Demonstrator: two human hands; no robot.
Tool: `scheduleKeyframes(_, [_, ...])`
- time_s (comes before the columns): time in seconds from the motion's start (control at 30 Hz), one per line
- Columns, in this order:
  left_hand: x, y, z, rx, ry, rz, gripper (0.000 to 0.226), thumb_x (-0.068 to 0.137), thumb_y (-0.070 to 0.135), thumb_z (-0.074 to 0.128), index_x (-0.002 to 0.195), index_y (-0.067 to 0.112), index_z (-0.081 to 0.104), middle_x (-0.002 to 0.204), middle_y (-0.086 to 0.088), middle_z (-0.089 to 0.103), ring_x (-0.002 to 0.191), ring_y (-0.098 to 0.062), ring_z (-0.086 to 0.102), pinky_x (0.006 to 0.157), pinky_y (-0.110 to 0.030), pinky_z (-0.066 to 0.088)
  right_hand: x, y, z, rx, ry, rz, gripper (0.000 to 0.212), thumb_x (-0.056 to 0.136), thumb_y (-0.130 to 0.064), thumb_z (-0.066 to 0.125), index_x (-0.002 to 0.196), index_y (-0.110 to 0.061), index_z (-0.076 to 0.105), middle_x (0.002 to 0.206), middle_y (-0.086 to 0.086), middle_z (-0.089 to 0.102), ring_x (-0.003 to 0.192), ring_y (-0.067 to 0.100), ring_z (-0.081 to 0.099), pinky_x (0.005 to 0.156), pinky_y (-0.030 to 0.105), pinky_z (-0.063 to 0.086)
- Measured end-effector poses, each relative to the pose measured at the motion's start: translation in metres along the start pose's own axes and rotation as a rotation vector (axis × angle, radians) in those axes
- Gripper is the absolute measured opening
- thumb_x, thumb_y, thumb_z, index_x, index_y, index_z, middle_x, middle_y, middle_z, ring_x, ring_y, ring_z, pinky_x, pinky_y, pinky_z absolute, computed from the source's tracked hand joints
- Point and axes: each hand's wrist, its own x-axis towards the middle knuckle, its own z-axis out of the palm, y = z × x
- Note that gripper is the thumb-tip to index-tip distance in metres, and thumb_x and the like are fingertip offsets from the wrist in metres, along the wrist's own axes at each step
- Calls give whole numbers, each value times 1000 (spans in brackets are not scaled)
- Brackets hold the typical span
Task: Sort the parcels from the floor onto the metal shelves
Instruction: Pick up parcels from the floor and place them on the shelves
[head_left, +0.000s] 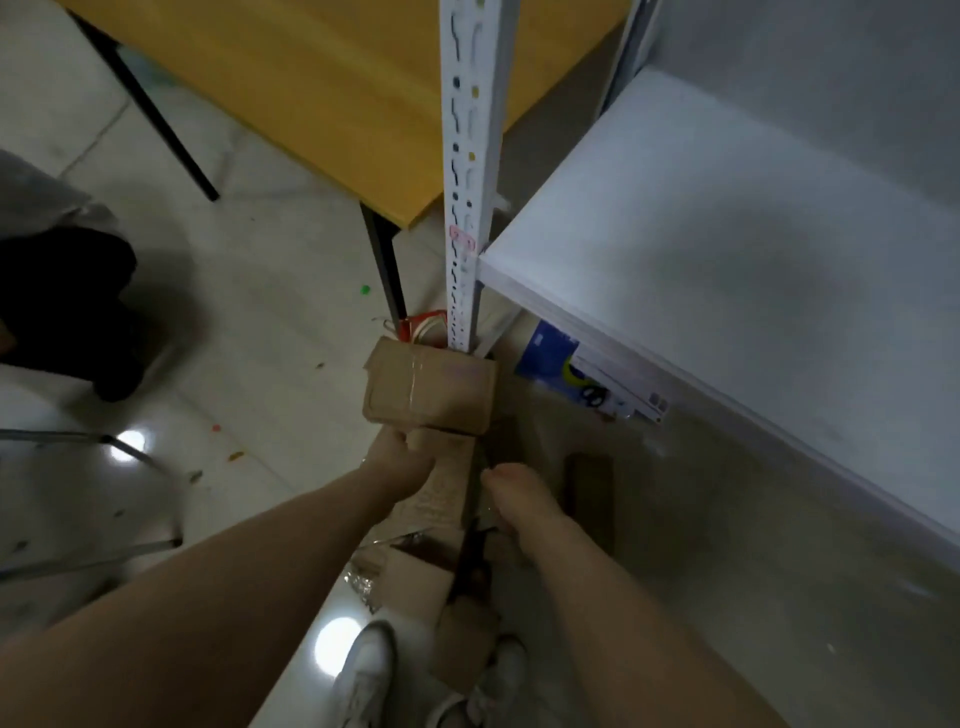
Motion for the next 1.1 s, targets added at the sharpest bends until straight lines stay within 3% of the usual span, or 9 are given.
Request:
scheduleKeyframes(0.1, [31,-16,17,-87,8,-54,38,98,30,52,133,15,46,111,-2,47,91,-15,47,73,-28,39,34,16,14,98,-48,44,16,95,-32,55,93,-19,64,94,9,69,88,28,67,73,33,53])
scheduleKeyframes(0.2, [49,-28,26,-182,-12,-180,63,97,39,53,147,6,34,139,-11,47,117,-27,50,88,-34,45,52,21,25,229,-84,126,7,100,-36,54,104,-30,52,92,-4,61,84,18,62,64,30,53])
scheduleKeyframes(0.37, [39,-29,35,-312,-136,-309,38,103,43,40,111,12,60,97,-8,58,75,-18,51,58,-27,44,45,13,35,321,-180,143,13,101,-34,55,91,-26,60,71,-11,71,57,6,67,42,17,47])
scheduleKeyframes(0.43, [20,-20,29,-391,-157,-384,36,97,53,47,106,19,56,95,-5,57,81,-21,53,74,-32,45,31,6,29,323,-161,118,6,102,-31,53,106,-29,56,92,-7,66,74,10,68,51,21,49])
scheduleKeyframes(0.53, [-7,-1,4,-526,-163,-428,66,86,75,43,120,19,48,109,-10,52,98,-31,50,83,-48,45,-2,-16,13,290,-112,72,44,100,-40,51,143,-34,43,126,2,59,107,23,60,86,39,55])
scheduleKeyframes(0.7, [-61,57,-54,-690,-180,-443,111,69,90,45,146,11,36,141,-20,45,127,-44,45,94,-63,44,-89,-67,-15,328,-86,65,48,95,-54,50,139,-35,50,137,7,56,121,33,57,103,57,47])
scheduleKeyframes(0.8, [-108,95,-94,-655,-176,-392,103,68,84,57,140,12,41,135,-19,51,121,-45,51,82,-57,50,-153,-99,-32,399,-107,10,48,94,-60,50,135,-34,50,128,6,62,116,32,60,98,58,51])
scheduleKeyframes(0.97, [-183,133,-156,-633,-340,-207,46,82,54,68,93,10,61,64,-18,72,77,-33,61,45,-42,55,-260,-158,-63,414,-135,-141,42,94,-62,51,115,-28,62,113,7,66,105,27,62,84,52,58])
scheduleKeyframes(1.1, [-223,162,-198,-564,-377,31,42,83,48,68,108,14,63,102,-16,66,93,-37,61,57,-43,57,-328,-200,-78,338,-53,-245,47,93,-70,44,105,-28,61,111,7,64,104,26,62,88,50,58])
